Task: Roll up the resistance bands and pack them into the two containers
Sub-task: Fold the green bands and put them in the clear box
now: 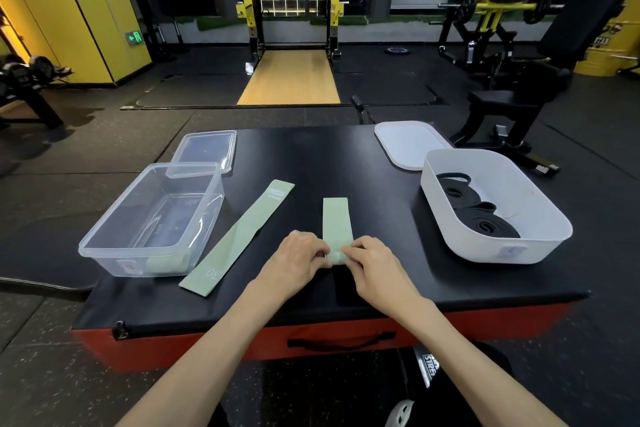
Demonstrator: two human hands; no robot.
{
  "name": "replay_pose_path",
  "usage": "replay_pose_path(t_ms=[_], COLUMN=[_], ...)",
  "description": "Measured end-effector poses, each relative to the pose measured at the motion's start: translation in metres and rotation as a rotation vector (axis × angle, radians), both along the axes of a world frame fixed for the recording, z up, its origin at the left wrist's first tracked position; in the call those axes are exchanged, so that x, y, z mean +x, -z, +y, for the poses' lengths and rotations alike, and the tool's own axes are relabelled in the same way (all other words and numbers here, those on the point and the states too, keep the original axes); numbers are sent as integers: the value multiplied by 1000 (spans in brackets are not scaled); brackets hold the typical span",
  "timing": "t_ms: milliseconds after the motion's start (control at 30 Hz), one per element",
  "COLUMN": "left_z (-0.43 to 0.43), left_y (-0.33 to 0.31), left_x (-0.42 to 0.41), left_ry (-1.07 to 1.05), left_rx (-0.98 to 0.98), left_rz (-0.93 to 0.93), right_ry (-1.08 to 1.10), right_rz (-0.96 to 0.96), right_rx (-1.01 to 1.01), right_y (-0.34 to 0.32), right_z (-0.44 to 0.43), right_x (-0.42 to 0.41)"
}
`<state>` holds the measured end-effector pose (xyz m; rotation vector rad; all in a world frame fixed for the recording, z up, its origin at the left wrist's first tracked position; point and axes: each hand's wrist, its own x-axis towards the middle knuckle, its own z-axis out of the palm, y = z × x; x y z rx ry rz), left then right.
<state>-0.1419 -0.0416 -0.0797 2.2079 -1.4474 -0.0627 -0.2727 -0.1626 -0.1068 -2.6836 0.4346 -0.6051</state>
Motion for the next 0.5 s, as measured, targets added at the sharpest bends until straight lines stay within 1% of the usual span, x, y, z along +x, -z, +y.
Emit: replay_pose_path(t_ms=[200, 400, 500], left_z=[-6, -2, 1], left_y=[-2, 4, 10], left_x=[5, 5, 0], left_ry=[9, -59, -66], left_rx=[27, -70, -124], left_rz=[21, 107, 40], right_ry=[5, 30, 26], right_rz=[29, -29, -20], right_rx=[-37, -20, -19], right_y=[-2, 1, 0], right_z=[-1, -6, -8], right_x=[1, 4, 6])
